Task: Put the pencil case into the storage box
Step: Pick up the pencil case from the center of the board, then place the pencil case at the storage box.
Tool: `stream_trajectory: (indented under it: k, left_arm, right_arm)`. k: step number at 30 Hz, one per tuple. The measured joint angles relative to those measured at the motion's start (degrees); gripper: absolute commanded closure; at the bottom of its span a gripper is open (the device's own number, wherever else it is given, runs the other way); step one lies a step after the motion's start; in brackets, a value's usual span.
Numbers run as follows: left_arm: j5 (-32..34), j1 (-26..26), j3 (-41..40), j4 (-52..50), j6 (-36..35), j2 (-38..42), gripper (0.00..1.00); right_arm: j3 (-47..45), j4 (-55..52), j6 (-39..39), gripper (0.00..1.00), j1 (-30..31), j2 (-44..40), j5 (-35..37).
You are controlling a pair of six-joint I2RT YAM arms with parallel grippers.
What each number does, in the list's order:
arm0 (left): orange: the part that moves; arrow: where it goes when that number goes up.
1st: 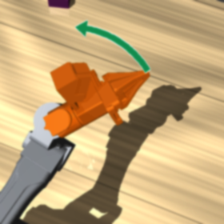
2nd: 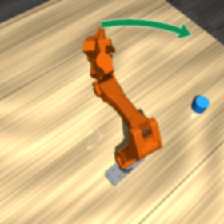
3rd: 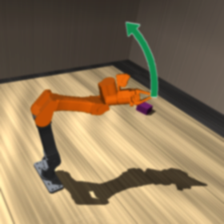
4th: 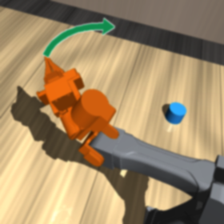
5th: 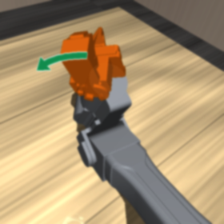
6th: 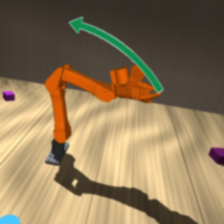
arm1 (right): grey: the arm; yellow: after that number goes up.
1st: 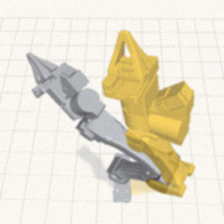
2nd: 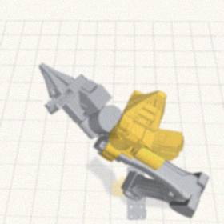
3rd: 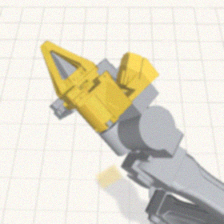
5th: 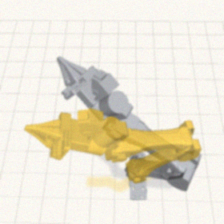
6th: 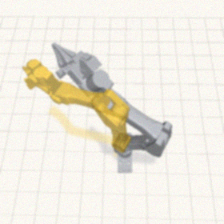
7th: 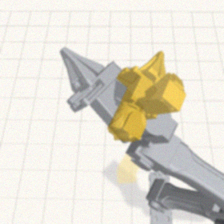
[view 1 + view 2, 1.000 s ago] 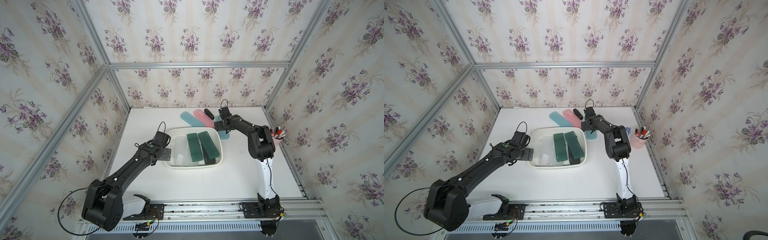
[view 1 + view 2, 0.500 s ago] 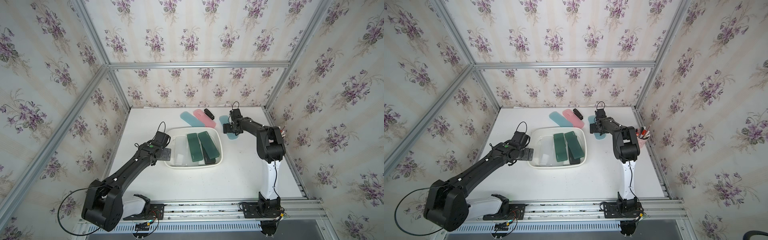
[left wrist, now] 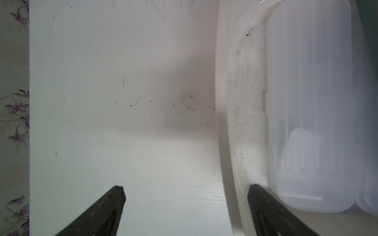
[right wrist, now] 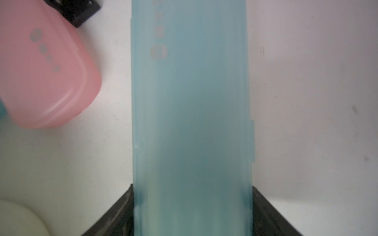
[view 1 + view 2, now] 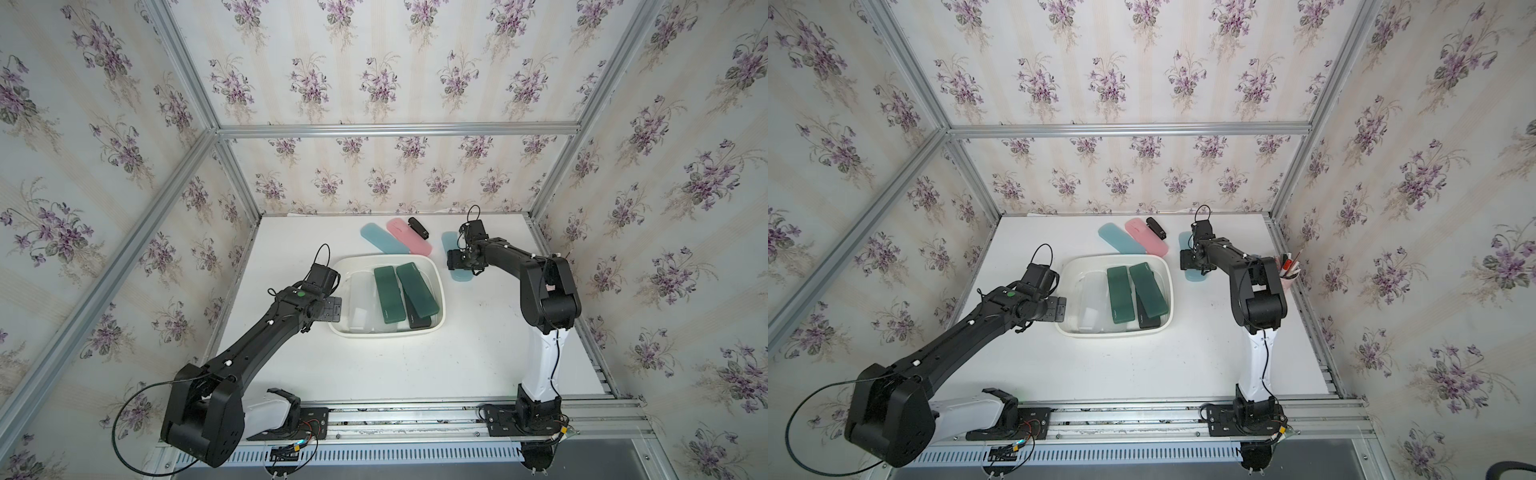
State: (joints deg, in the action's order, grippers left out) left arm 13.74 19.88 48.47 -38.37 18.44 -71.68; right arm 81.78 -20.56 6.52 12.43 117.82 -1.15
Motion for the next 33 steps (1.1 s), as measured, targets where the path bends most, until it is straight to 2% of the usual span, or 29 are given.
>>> stream_trajectory:
  k: [8, 13, 20, 23, 27, 33]
  left_arm:
    - [-0.50, 0.04, -0.76, 0.02, 0.02, 1.60, 0.01]
    - [-0.70, 0.04, -1.22, 0.04, 0.04, 2.62, 0.01]
    - [-0.94, 0.04, -1.51, 0.11, 0.04, 3.26, 0.01]
    - [-1.03, 0.04, -1.77, 0.24, 0.04, 3.61, 0.01]
    - [-1.11, 0.04, -1.79, 0.31, 0.04, 3.87, 0.01]
    - [-1.22, 0.04, -1.79, 0.28, 0.07, 3.54, 0.01]
  right_arm:
    - [-5.25, -0.09, 2.54, 0.30, 0.61, -8.85, -1.14]
    - [-7.02, -0.48, 4.35, 0.31, 3.58, -15.91, -0.96]
    - [-7.74, -0.72, 9.16, 0.32, 15.37, -21.40, 1.79]
    - [-8.57, -0.66, 13.03, 0.32, 22.88, -21.62, 3.43]
    - [-7.87, 0.15, 17.79, 0.33, 31.06, -18.99, 4.07]
    - [-2.64, 0.50, 23.82, 0.33, 38.42, -10.51, 5.90]
